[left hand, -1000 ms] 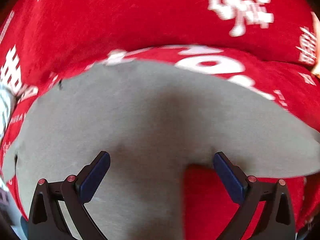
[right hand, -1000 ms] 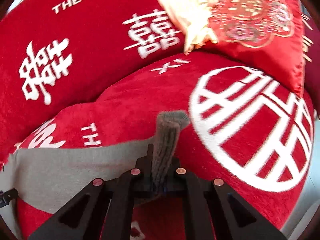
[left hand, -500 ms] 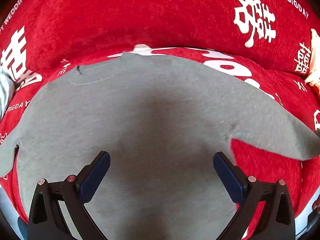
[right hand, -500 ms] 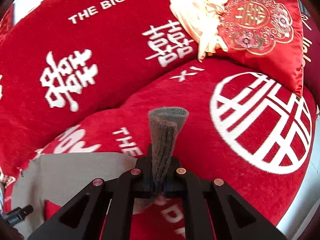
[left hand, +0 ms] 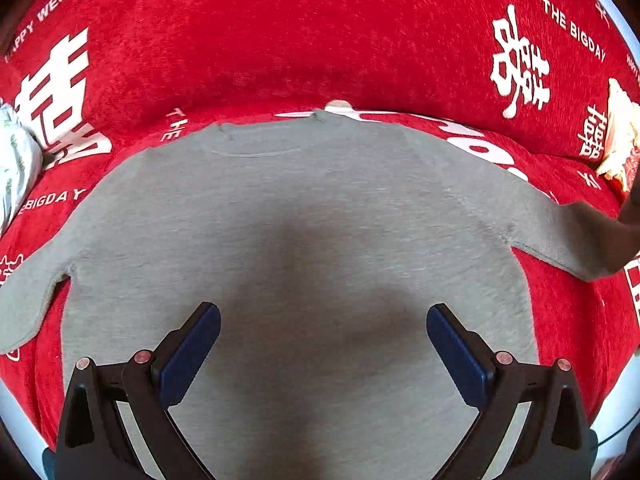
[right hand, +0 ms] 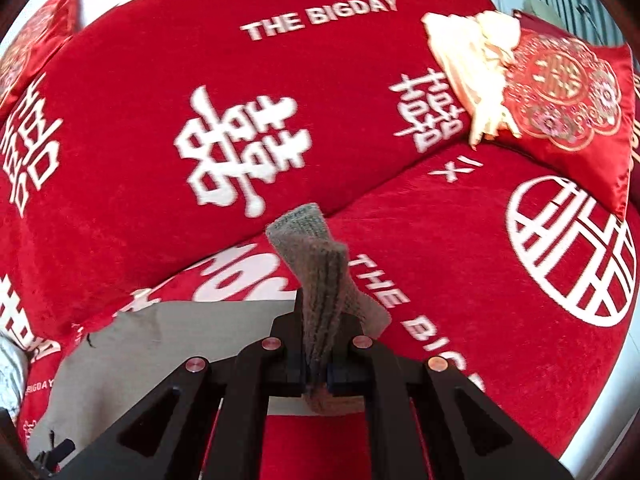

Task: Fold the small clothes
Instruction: 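Lift the sleeve cuff with the right gripper and carry it across the sweater body, then lay the sleeve on the sweater body and open the right gripper, then move the left gripper toward the other sweater sleeve, then grasp the cuff of the other sleeve with the left gripper, then lift the sleeve with the left gripper and fold it across the sweater body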

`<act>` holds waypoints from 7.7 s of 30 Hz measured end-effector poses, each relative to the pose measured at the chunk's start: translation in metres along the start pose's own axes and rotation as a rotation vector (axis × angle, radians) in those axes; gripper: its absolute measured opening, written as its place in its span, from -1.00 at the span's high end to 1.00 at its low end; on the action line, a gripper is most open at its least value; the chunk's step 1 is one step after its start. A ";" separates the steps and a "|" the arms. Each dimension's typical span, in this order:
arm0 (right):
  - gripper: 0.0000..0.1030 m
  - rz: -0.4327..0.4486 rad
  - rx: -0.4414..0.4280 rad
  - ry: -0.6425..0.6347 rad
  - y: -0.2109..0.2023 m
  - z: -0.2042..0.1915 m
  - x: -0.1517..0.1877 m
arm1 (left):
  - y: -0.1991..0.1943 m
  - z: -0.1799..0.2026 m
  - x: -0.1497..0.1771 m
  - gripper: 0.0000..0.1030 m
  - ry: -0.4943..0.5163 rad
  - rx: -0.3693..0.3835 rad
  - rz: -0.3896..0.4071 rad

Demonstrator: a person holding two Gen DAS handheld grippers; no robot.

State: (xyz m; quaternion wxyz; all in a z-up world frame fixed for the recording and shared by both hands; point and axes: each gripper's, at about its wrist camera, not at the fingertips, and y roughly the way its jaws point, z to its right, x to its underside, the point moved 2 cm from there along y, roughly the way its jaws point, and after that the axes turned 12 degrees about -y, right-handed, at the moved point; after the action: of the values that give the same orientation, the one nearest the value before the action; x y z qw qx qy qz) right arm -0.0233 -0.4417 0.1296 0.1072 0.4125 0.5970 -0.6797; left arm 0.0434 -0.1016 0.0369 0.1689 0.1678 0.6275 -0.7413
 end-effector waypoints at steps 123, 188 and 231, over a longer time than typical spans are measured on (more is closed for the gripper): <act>-0.53 -0.150 -0.226 -0.567 0.044 -0.266 0.118 | 0.004 -0.124 -0.007 -1.00 -0.171 -0.118 0.048; -0.74 -0.197 -0.357 -0.646 0.019 -0.343 0.165 | -0.056 -0.375 -0.081 0.76 -0.709 -0.367 0.232; -0.74 -0.094 -0.387 -0.559 0.003 -0.229 0.169 | -0.011 -0.007 -0.108 0.76 -0.146 -0.167 0.074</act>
State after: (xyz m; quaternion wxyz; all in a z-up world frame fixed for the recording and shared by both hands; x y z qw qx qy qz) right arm -0.0299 -0.1779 0.0233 0.3114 0.1543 0.6809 -0.6446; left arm 0.1341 -0.0885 0.0950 0.2547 0.1218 0.6665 -0.6900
